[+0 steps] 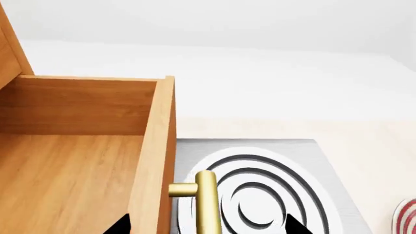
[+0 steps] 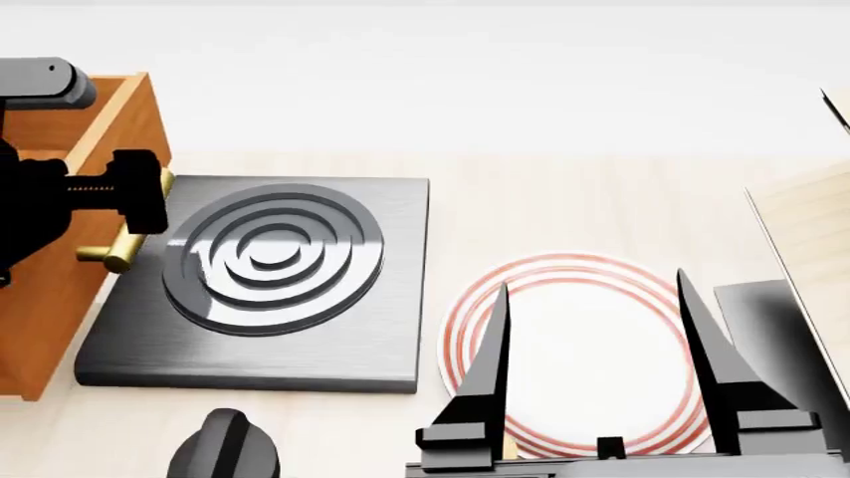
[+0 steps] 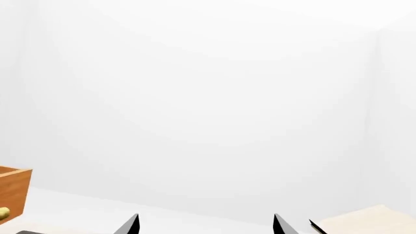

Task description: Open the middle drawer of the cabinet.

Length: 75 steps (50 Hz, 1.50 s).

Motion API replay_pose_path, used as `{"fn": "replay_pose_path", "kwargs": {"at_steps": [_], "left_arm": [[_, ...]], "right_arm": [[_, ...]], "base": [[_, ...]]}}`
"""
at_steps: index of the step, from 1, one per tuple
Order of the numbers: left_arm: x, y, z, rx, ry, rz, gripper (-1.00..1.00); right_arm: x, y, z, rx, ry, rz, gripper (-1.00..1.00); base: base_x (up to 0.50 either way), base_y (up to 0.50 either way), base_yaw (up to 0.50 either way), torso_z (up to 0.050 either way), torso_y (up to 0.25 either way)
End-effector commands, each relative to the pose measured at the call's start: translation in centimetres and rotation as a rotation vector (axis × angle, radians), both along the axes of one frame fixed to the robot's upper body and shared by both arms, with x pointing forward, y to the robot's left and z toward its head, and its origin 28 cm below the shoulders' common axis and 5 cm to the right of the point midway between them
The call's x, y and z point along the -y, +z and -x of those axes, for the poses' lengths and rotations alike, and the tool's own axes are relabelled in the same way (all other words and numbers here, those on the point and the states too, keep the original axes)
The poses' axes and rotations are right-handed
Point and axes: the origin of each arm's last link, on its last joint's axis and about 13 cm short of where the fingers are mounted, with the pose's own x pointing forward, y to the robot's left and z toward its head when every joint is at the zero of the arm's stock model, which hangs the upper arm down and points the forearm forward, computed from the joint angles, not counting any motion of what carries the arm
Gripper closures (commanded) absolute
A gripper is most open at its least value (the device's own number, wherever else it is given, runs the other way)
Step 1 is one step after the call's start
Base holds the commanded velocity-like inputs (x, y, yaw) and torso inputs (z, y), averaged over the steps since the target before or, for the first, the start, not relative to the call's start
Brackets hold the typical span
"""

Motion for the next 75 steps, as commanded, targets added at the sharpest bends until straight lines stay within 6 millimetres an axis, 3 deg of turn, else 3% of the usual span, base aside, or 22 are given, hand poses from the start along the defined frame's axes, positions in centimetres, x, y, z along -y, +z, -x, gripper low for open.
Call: {"fn": "replay_pose_path", "kwargs": {"at_steps": [1,47,57,65,75], "left_arm": [[1.5,-1.4,0.1,-0.046,-0.064,0.057,-1.0],[3.9,-2.3,-0.2,-0.059,-0.128,0.093,-1.0],[3.6,-1.8,0.3,0.123,0.014,-0.133,-1.0],[3.6,-1.3,0.8,0.203,0.071,-0.194,-1.0],[4.8,0.7,3.9,0.367,0.053,-0.23,-1.0]], "right_arm": [[0.0,-2.0,0.4,-0.154,0.026,0.024,-1.0],[0.1,-1.9,0.5,-0.152,0.022,0.025,-1.0],[0.0,-1.9,0.5,-0.153,0.026,0.027,-1.0],[0.0,-2.0,0.5,-0.154,0.027,0.028,-1.0],[0.0,-2.0,0.4,-0.155,0.029,0.03,-1.0]], "base": [[0.01,0.0,0.0,0.0,0.0],[0.0,0.0,0.0,-0.002,0.0],[0.0,0.0,0.0,-0.002,0.0],[0.0,0.0,0.0,-0.001,0.0],[0.0,0.0,0.0,-0.001,0.0]]}}
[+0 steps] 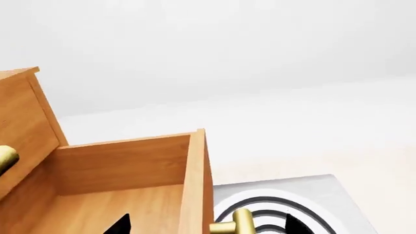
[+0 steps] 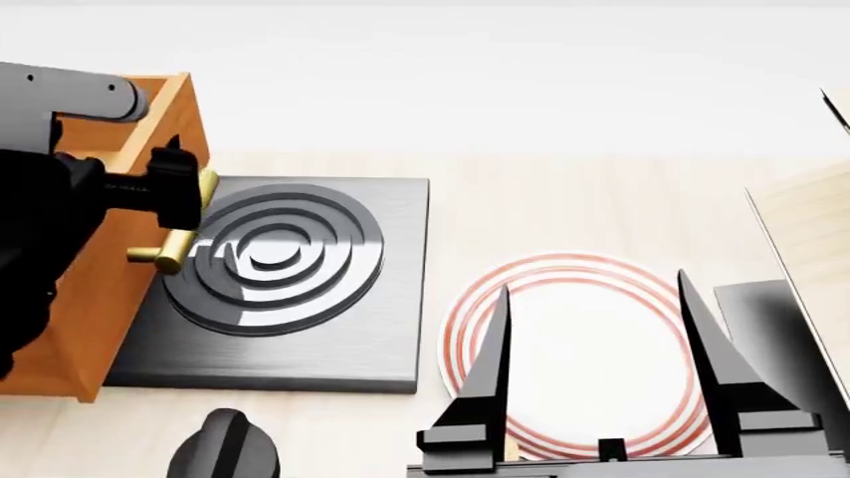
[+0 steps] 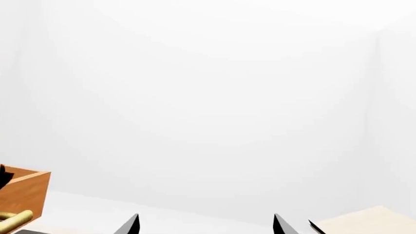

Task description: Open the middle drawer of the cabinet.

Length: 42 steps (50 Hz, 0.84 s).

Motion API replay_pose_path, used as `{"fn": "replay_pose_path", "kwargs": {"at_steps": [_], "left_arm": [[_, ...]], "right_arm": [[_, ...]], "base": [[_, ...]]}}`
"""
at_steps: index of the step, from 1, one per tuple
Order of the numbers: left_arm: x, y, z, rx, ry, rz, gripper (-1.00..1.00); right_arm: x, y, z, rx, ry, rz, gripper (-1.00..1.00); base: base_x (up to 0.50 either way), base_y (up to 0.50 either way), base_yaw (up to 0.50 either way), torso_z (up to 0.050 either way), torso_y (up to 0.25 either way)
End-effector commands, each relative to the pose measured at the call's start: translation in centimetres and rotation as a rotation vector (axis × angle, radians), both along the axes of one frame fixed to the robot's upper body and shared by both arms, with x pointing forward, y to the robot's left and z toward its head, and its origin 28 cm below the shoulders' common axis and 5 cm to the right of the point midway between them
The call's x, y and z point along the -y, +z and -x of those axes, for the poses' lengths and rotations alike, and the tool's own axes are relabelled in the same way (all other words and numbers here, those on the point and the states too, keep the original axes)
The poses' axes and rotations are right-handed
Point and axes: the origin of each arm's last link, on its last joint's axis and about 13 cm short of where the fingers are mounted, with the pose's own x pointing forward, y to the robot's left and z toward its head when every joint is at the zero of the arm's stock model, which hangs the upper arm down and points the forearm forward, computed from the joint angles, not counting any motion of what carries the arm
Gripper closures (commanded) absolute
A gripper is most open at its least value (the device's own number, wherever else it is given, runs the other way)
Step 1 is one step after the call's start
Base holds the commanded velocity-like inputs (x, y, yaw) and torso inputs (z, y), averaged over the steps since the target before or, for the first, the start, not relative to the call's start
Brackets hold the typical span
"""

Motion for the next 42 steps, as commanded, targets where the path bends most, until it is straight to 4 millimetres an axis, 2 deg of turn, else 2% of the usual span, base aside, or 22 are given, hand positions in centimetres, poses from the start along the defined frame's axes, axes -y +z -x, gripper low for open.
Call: {"fn": "replay_pose_path", "kwargs": {"at_steps": [1,7,16,25,42], "left_arm": [[1.2,1.8,3.2,0.177,-0.012,-0.052,-1.0],[2.1,3.4,5.6,0.375,-0.059,-0.098,-1.0],[2.4,3.8,8.4,0.505,-0.067,-0.075,-1.0],[2.6,3.2,11.2,0.557,-0.078,-0.042,-1.0],[2.6,1.5,14.9,0.675,-0.066,-0.031,-1.0]], "right_arm": [[-0.1,-2.0,0.3,-0.156,0.029,0.025,-1.0],[-0.2,-2.1,0.2,-0.159,0.033,0.027,-1.0],[-0.2,-2.0,0.2,-0.152,0.029,0.02,-1.0],[-0.1,-1.5,0.5,-0.1,0.015,0.016,-1.0],[-0.2,0.3,1.8,0.004,0.003,0.024,-1.0]], "base": [[0.0,0.0,0.0,0.0,0.0],[0.0,0.0,0.0,-0.002,0.0],[0.0,0.0,0.0,-0.001,0.0],[0.0,0.0,0.0,-0.001,0.0],[0.0,0.0,0.0,-0.001,0.0]]}}
